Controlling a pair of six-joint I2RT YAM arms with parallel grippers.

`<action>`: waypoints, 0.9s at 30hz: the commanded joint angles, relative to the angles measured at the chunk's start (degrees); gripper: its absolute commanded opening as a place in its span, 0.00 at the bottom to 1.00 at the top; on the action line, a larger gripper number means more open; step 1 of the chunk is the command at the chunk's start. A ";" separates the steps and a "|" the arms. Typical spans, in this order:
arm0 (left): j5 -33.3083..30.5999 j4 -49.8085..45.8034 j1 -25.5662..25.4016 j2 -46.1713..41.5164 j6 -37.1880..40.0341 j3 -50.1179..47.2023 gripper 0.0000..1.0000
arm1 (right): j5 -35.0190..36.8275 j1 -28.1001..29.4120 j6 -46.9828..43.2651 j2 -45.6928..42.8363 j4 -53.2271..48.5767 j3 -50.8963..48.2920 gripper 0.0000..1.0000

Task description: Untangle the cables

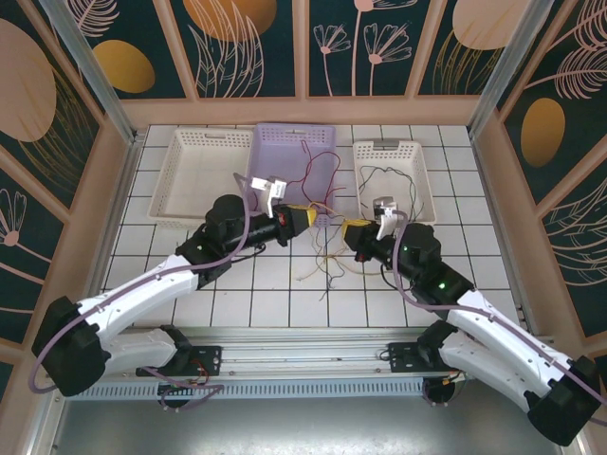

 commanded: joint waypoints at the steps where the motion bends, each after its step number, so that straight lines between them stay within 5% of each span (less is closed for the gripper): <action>1: -5.31 -2.33 0.20 -1.82 -2.00 2.89 0.00 | -1.47 -0.51 0.71 1.31 -0.56 1.84 0.28; 14: -5.63 -11.87 0.20 -3.39 -6.02 14.12 0.00 | -12.86 -0.17 4.92 2.49 12.14 -7.55 0.44; 27: -12.28 -16.06 0.20 -7.41 -8.55 19.47 0.00 | -12.94 2.85 7.00 4.00 23.39 -14.14 0.48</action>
